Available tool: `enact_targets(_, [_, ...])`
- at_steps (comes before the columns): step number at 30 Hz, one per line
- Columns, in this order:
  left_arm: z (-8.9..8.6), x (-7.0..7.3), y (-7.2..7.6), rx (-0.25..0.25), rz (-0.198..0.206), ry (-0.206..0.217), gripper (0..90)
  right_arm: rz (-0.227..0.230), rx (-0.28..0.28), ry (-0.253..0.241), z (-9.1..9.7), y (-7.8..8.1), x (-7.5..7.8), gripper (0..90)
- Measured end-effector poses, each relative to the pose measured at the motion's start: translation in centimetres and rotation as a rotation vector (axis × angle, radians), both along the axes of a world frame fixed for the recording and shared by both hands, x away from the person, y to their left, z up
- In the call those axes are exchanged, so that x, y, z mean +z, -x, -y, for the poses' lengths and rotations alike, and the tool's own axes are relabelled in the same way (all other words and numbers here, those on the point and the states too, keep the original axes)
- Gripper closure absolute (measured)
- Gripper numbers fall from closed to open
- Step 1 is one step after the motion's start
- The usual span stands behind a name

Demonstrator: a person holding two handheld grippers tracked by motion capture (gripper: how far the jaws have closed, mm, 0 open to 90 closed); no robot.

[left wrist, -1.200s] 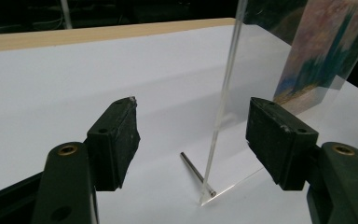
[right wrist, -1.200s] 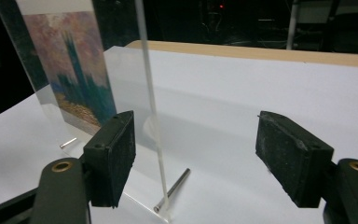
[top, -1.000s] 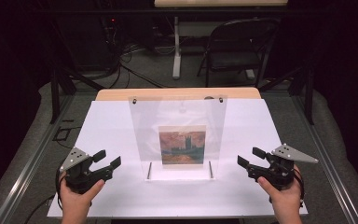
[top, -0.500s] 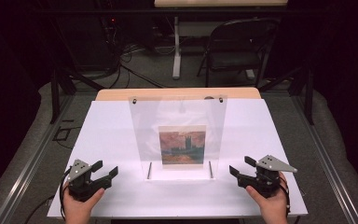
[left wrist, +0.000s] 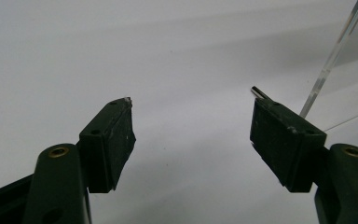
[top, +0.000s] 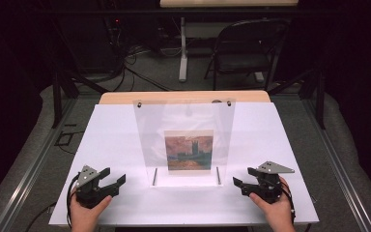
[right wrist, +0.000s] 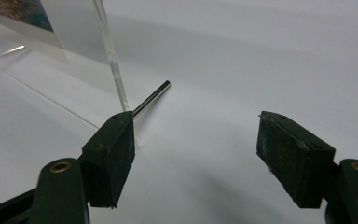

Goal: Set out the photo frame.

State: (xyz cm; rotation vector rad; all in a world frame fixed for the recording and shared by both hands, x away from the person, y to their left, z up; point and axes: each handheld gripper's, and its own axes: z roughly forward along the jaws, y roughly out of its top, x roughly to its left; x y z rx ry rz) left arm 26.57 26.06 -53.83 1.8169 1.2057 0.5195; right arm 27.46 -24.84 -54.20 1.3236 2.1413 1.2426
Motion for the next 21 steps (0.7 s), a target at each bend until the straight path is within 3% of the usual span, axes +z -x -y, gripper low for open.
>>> enact_targets(8, [0.26, -0.28, -0.23, -0.019, -0.018, -0.012, 30.5, -0.061, 0.012, -0.002, 0.00, -0.20, -0.48, 28.4])
enact_targets(21, [0.54, -0.41, -0.49, -0.024, -0.034, -0.022, 30.5, -0.080, 0.010, -0.019, 0.35, -0.30, -0.67, 28.4])
